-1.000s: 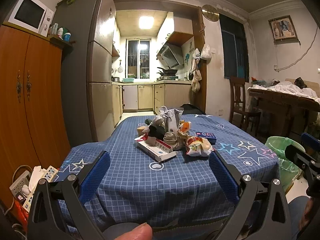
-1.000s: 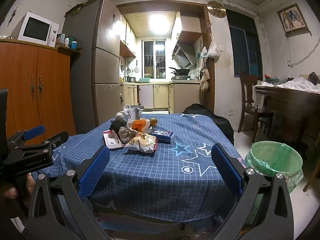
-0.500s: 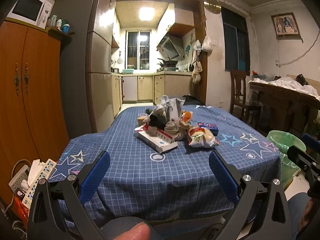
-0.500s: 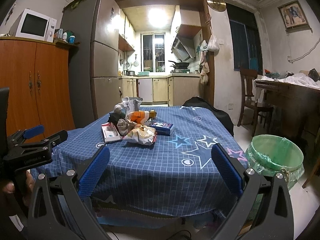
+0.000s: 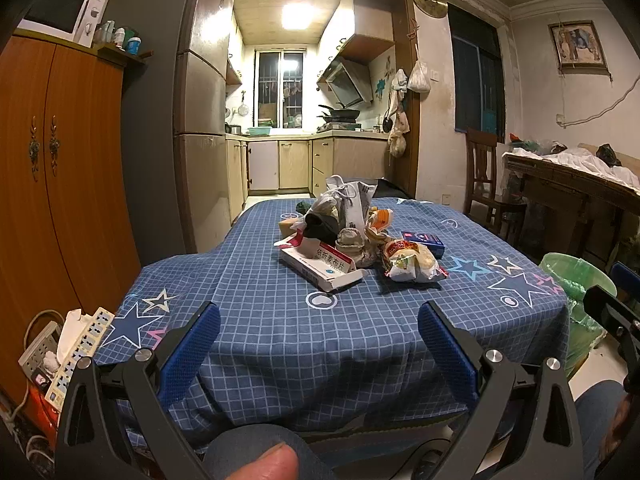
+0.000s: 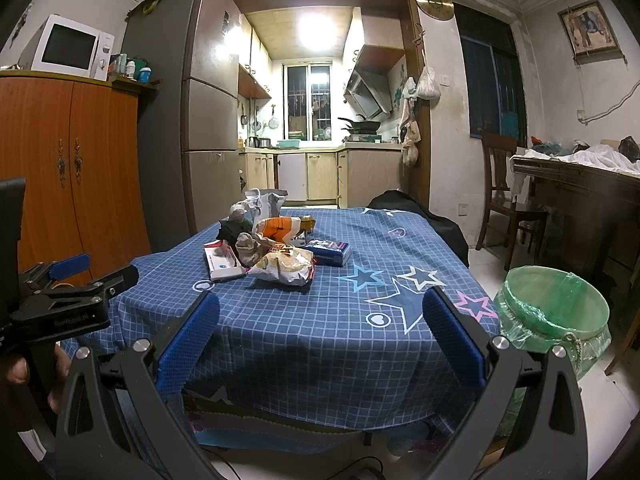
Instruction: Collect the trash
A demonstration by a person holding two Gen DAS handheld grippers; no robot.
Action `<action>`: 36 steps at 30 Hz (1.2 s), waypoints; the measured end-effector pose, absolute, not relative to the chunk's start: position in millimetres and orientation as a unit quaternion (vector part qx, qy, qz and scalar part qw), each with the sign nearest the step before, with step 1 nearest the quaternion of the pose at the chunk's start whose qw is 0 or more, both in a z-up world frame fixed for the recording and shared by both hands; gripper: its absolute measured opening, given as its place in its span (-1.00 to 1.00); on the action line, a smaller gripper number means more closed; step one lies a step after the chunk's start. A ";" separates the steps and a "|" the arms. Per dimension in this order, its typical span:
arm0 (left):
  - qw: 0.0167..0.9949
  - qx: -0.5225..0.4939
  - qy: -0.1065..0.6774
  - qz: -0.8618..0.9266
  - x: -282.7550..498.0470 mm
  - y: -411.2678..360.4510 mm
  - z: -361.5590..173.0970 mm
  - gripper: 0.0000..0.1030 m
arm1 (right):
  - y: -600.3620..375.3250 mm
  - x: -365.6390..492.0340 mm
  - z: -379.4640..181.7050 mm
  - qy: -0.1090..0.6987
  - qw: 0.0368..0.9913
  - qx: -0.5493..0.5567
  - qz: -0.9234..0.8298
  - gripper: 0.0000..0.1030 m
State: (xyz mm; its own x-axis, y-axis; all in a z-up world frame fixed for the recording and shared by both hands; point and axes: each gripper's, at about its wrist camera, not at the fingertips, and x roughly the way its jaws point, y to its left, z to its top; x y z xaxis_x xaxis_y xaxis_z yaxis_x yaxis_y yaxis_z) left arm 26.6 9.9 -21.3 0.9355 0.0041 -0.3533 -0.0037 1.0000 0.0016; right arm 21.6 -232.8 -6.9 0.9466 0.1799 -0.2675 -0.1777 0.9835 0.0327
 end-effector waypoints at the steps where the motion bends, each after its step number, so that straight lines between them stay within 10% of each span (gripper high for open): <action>1: 0.984 0.000 0.179 0.002 26.5 10.1 -21.4 0.91 | -232.7 21.5 -6.8 0.136 0.987 0.004 0.091 0.90; 36: 0.973 -0.016 0.232 0.002 88.2 42.0 -30.1 0.91 | -216.0 63.4 -15.3 0.192 0.970 -0.004 0.147 0.90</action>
